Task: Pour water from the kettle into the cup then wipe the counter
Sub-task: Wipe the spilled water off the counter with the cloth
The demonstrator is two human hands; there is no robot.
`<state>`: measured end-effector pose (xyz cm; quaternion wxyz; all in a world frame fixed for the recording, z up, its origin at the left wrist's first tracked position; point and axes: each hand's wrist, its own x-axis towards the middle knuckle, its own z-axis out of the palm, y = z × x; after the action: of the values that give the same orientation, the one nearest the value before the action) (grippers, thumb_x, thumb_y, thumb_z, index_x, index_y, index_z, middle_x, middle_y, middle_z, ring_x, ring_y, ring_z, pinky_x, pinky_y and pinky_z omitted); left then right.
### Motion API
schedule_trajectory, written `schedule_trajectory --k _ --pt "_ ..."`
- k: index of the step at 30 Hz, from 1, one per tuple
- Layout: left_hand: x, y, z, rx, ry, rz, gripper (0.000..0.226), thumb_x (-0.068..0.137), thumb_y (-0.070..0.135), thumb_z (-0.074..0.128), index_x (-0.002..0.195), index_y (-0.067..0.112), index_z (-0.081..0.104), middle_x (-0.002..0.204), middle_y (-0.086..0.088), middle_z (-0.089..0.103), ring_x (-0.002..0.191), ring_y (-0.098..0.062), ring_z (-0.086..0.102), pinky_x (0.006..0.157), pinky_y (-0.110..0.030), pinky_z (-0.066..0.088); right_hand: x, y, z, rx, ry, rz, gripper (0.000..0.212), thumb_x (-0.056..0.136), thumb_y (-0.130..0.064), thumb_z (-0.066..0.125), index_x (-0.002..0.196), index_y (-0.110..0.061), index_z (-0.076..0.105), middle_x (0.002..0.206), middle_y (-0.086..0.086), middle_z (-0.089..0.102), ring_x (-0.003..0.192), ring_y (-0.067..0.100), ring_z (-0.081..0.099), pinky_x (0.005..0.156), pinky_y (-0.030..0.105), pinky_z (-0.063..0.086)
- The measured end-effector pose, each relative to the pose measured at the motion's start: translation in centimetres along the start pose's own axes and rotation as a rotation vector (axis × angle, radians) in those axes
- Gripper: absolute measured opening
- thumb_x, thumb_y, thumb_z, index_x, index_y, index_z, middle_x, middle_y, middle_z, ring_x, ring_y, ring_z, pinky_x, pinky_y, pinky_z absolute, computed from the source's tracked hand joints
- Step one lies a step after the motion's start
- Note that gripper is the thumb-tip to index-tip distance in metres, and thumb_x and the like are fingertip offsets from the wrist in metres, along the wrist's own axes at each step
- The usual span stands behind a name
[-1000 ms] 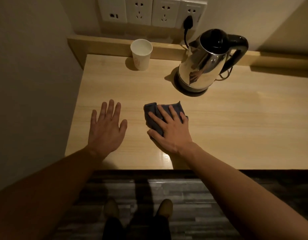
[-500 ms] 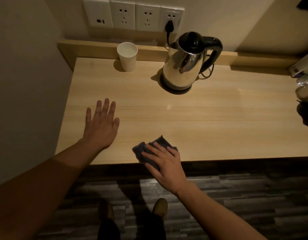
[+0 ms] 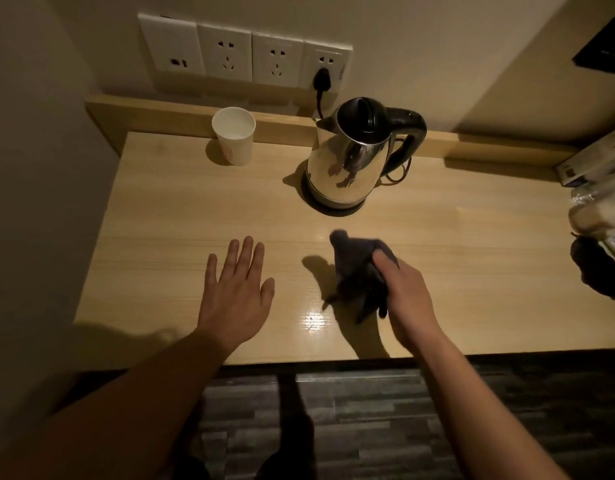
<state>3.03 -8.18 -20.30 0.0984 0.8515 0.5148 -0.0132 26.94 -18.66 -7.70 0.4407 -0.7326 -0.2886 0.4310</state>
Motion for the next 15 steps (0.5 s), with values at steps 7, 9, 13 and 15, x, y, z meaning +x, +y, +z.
schedule_trajectory --k 7,9,13,15 --pt "-0.3 0.3 -0.2 0.039 0.091 0.024 0.067 0.106 0.051 0.023 0.165 0.020 0.014 0.172 -0.007 0.013 0.160 -0.027 0.010 0.126 -0.059 0.014 10.2 1.9 2.6 -1.135 -0.281 -0.357 0.068 0.100 -0.076 0.025 0.162 -0.048 0.021 0.175 -0.008 0.013 0.161 0.021 0.006 0.126 0.053 0.007" --pt "-0.6 0.2 -0.1 0.034 0.171 0.074 0.065 0.107 0.046 0.034 0.163 0.013 0.025 0.169 -0.012 0.023 0.158 -0.031 0.019 0.123 -0.062 0.020 10.7 3.2 2.9 -1.225 -0.210 -0.420 0.069 0.099 -0.079 0.019 0.161 -0.049 0.018 0.175 -0.008 0.015 0.161 0.024 0.005 0.126 0.055 0.005" --pt "-0.3 0.3 0.0 0.046 0.159 0.054 0.067 0.106 0.047 0.034 0.163 0.013 0.024 0.169 -0.012 0.023 0.158 -0.031 0.018 0.124 -0.062 0.018 11.9 3.4 2.4 -1.275 -0.144 -0.523 0.066 0.101 -0.077 0.019 0.159 -0.048 0.027 0.170 -0.010 0.031 0.158 0.031 0.018 0.122 0.055 0.013" --pt "-0.3 0.3 0.0 0.062 0.141 0.046 0.068 0.106 0.048 0.032 0.164 0.014 0.021 0.170 -0.011 0.021 0.159 -0.030 0.017 0.124 -0.061 0.017 12.0 3.9 2.1 -1.268 -0.183 -0.528 0.066 0.100 -0.077 0.019 0.159 -0.050 0.025 0.172 -0.011 0.026 0.159 0.033 0.012 0.122 0.058 0.012"
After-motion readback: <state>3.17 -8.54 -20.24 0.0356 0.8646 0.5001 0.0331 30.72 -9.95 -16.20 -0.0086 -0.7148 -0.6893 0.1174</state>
